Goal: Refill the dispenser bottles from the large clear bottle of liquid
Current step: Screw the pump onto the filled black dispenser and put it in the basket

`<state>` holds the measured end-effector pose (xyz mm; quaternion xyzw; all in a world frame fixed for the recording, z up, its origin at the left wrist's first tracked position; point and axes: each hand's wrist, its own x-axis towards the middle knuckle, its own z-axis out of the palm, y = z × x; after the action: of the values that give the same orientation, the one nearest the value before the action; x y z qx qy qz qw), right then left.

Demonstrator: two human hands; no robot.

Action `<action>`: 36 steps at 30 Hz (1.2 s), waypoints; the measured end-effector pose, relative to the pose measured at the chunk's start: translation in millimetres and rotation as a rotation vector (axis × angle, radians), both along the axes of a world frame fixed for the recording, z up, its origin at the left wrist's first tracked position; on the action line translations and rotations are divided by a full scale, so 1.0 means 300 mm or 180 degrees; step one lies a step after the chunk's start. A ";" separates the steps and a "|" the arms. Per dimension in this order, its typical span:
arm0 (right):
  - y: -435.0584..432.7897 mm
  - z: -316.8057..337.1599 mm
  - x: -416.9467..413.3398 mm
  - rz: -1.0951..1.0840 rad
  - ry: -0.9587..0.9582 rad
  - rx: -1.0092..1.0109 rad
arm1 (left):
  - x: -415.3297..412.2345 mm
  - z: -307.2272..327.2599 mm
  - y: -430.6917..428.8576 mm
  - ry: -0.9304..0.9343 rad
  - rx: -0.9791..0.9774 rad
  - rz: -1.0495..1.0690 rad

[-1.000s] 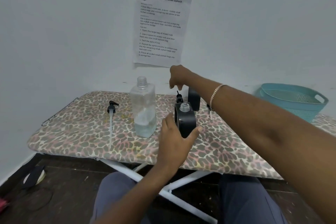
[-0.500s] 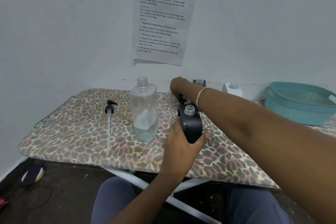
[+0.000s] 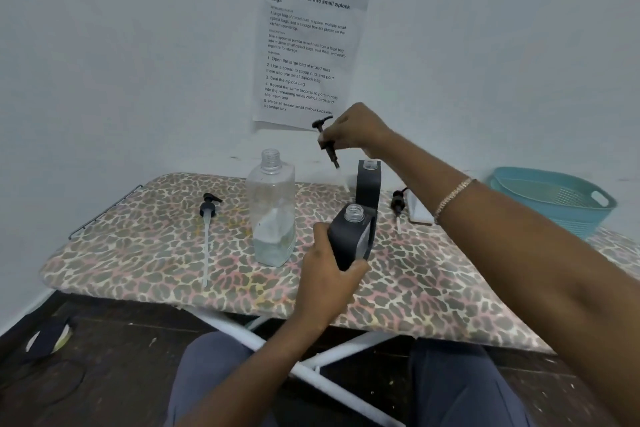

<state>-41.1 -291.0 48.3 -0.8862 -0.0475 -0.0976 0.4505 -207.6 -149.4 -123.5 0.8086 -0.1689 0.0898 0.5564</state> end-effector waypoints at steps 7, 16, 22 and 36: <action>-0.101 0.053 -0.333 0.0531 -0.0737 0.1565 | 0.007 0.015 0.032 0.0156 -0.0071 -0.0238; -0.122 -0.051 -0.484 0.0347 -0.1185 0.1655 | 0.014 0.029 0.048 0.0275 -0.0196 -0.0465; -0.115 -0.134 -0.490 0.0189 -0.1206 0.1494 | 0.030 0.018 0.050 0.0266 -0.0249 -0.0473; -0.112 -0.342 -0.556 0.0084 -0.0868 0.1384 | 0.049 0.002 0.049 0.0276 -0.0233 -0.0511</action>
<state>-208.0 -324.6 -54.4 -0.7465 -0.0972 -0.2182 0.6211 -192.8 -134.8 -122.9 0.7746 -0.2056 0.0159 0.5979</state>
